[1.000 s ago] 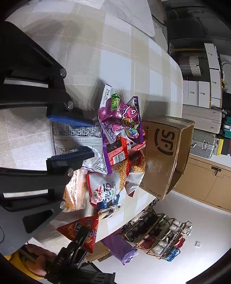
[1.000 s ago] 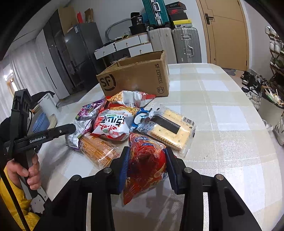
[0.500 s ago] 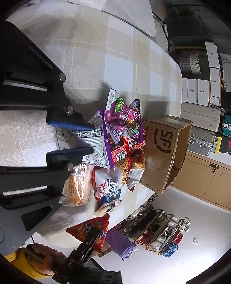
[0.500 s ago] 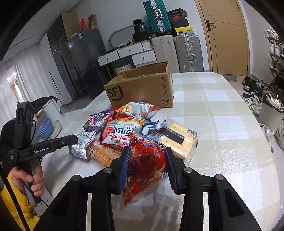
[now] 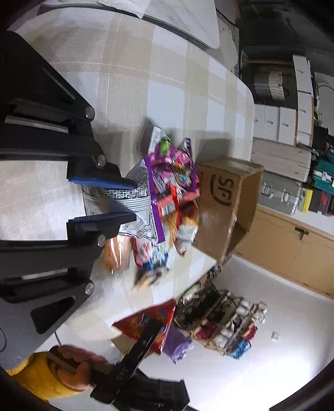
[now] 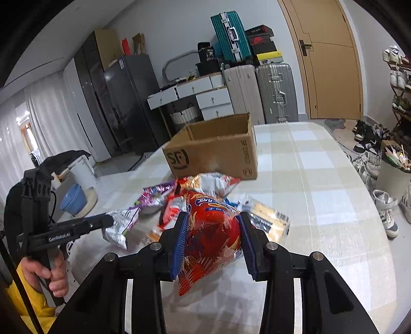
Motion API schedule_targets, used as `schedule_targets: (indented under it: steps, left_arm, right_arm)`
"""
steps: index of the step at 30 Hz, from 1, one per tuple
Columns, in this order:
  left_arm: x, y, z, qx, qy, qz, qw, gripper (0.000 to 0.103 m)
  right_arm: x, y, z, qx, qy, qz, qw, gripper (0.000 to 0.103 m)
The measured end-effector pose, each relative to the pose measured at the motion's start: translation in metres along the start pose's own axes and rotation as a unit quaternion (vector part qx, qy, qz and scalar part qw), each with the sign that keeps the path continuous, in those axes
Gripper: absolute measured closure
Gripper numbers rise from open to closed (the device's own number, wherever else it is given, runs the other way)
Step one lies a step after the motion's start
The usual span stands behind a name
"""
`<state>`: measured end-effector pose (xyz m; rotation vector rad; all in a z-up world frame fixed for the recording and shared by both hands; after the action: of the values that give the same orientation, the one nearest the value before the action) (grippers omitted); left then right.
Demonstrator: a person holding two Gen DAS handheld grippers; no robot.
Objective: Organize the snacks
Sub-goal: 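Carry the red chip bag and silver bag over the cardboard box with both grippers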
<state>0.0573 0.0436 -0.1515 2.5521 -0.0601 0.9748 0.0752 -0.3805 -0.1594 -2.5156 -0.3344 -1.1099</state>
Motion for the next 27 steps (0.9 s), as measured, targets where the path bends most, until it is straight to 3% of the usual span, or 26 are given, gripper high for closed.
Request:
schedule_targets:
  steps: [9,15,22,27]
  left_arm:
    - [0.077,0.026,-0.051,-0.054,0.064,0.025,0.9961,0.088]
    - [0.145,0.042,-0.056,-0.060,0.094,0.050,0.9925,0.088]
    - [0.217,0.042,-0.021,-0.049,0.082,0.033,0.9949,0.088]
    - [0.258,0.027,0.045,-0.028,0.047,0.016,0.9984,0.088]
  right_arm:
    - [0.056,-0.010,-0.001,0.045,0.021,0.009,0.999,0.064]
    - [0.118,-0.017,0.010,0.077,0.034,0.007,0.996,0.064]
    - [0.185,-0.019,0.049,0.095,0.025,0.008,0.995,0.064]
    - [0.226,-0.013,0.091,0.088,0.011,0.013,0.996,0.064]
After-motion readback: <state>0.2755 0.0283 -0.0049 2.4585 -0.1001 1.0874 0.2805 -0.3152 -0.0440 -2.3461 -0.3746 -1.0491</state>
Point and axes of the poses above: each gripper's, at about its wrist camera, not at the fingertips, and z roughly the way its jaws point, y to its right, x to its top, the point moved 5 cm from there along z, roughly the way its jaws point, and after that the axes turned 4 degrees about -y, right-handed, at the moved point
